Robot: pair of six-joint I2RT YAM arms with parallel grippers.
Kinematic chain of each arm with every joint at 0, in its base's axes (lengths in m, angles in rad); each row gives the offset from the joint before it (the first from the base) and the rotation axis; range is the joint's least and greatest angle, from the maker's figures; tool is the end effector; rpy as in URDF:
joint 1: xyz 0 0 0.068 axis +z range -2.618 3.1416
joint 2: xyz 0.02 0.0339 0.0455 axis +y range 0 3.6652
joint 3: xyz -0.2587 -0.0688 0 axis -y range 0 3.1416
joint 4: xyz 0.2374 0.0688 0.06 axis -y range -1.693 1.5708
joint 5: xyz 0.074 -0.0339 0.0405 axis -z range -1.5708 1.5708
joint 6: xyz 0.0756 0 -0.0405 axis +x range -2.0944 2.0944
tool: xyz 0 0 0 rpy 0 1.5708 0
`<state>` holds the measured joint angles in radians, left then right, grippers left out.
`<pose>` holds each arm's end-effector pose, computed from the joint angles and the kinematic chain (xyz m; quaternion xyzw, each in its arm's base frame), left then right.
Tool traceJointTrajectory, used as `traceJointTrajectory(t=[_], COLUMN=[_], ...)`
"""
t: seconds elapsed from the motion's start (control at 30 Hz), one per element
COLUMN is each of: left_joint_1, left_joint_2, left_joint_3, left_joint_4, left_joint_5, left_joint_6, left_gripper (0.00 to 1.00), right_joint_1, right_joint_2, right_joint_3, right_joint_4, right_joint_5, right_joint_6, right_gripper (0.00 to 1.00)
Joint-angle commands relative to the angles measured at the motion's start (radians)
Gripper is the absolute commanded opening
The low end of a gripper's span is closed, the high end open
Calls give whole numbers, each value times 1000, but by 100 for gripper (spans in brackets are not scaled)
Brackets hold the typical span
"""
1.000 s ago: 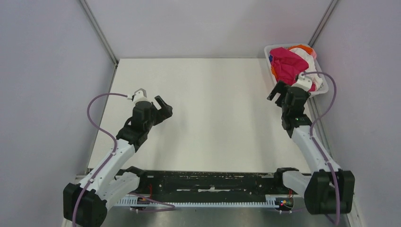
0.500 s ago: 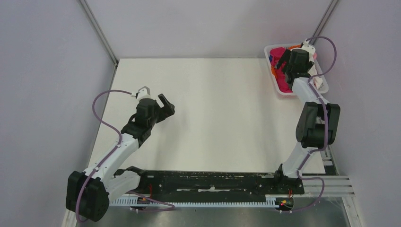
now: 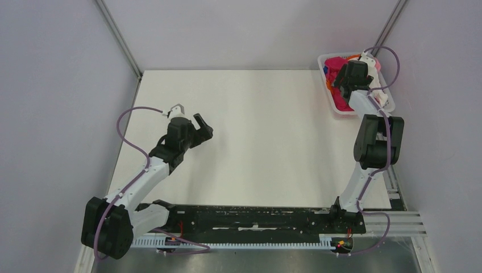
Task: Fold and stack the t-shirts
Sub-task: Grab crumpled tshirt from bin with the right arm
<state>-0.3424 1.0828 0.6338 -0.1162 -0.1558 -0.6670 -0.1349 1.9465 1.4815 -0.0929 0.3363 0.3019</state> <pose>0.2528 -0.0776 0.2134 -0.1782 0.8560 -0.1726 0.4535 0.4697 -0.0889 0.2244 0.2661 0.8241 -0.1060 0.4888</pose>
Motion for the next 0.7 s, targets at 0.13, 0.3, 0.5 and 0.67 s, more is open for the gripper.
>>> traceJointTrajectory(t=[0.13, 0.3, 0.5, 0.67], left_joint_1=[-1, -1, 0, -1], left_joint_2=[22, 26, 19, 9], left_joint_3=[40, 44, 49, 57], left_joint_4=[37, 29, 15, 3], left_joint_5=[16, 27, 19, 19], left_joint_6=[33, 33, 33, 37], left_gripper=[100, 100, 100, 100], right_joint_1=[-5, -5, -5, -3], right_joint_2=[76, 166, 209, 140], right_joint_3=[83, 182, 212, 218], right_joint_4=[-5, -58, -53, -46], right_joint_5=[6, -19, 1, -37], right_joint_6=[-60, -60, -38, -60], right_gripper=[66, 66, 42, 9])
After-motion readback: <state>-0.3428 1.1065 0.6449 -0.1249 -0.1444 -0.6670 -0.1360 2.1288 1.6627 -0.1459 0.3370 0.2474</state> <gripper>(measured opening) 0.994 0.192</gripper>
